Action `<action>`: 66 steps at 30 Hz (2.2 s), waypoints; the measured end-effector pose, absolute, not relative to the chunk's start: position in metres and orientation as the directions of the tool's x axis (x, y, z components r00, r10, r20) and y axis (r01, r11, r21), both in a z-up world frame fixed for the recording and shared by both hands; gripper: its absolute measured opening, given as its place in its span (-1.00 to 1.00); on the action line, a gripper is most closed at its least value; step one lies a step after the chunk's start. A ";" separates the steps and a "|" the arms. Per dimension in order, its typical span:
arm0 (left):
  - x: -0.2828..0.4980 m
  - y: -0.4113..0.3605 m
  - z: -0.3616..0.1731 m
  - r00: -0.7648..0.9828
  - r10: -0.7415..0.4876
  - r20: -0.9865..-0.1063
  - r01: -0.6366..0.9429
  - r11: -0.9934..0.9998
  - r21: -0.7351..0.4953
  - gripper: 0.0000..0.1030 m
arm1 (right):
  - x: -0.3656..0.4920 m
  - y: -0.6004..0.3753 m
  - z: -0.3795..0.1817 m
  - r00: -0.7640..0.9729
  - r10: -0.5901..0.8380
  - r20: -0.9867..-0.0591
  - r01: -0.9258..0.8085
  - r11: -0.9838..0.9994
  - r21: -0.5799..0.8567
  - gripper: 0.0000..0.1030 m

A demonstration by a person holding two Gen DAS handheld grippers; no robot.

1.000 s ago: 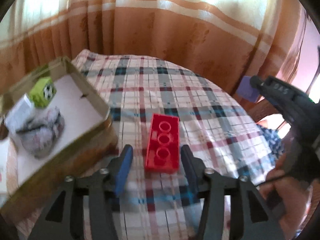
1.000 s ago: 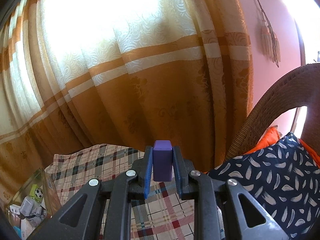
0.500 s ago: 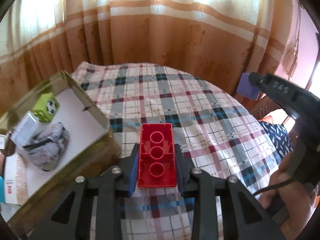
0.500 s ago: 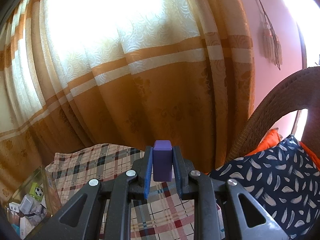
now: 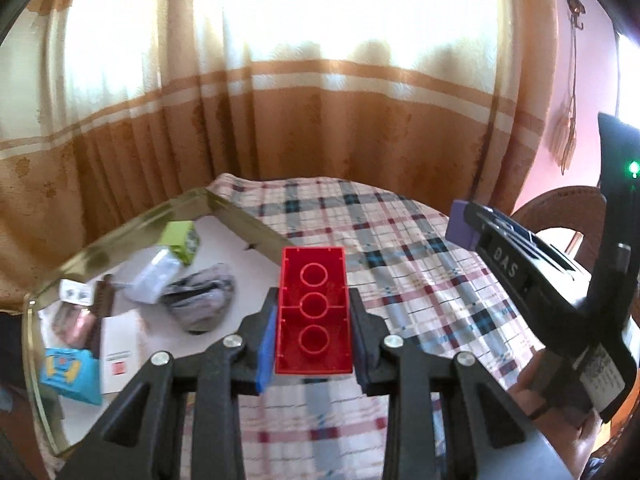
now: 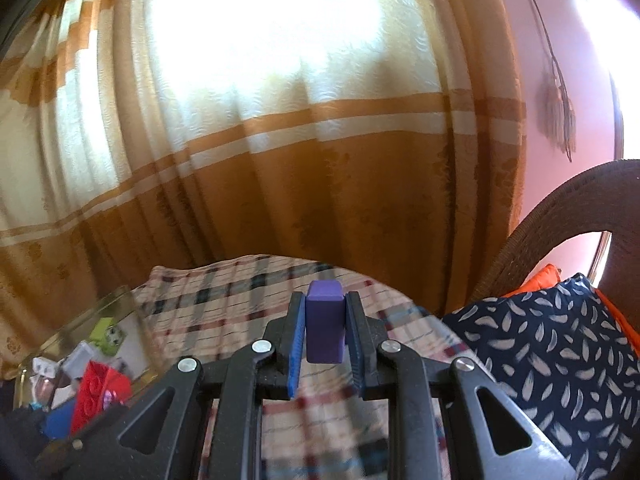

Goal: Organize rigid objects
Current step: 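Carry the red brick with left tool while right tool carries the purple cube over tray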

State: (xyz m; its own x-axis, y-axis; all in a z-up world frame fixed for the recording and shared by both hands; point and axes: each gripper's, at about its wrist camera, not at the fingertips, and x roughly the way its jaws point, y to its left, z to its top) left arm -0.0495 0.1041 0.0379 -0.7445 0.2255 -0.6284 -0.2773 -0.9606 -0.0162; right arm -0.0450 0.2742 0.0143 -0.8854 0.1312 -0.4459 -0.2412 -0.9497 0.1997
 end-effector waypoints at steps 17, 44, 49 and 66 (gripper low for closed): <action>-0.031 -0.006 0.059 -0.809 0.128 -0.574 -0.118 -0.991 -0.055 -0.41 | -0.020 0.160 0.051 -0.917 -0.030 -0.397 -0.039 -0.986 0.165 -0.57; -0.063 -0.108 0.042 -0.788 0.015 -0.615 0.103 -0.982 -0.155 -0.41 | -0.057 0.079 0.072 -0.899 -0.205 -0.386 0.163 -0.977 0.138 -0.57; -0.075 -0.106 0.041 -0.781 0.026 -0.624 0.104 -0.980 -0.172 -0.41 | -0.082 0.080 0.068 -0.878 -0.221 -0.425 0.164 -0.972 0.167 -0.57; -0.130 -0.047 0.028 -0.678 -0.023 -0.735 0.055 -0.998 -0.020 -0.41 | -0.161 0.090 0.032 -0.779 -0.200 -0.594 0.111 -0.977 0.183 -0.57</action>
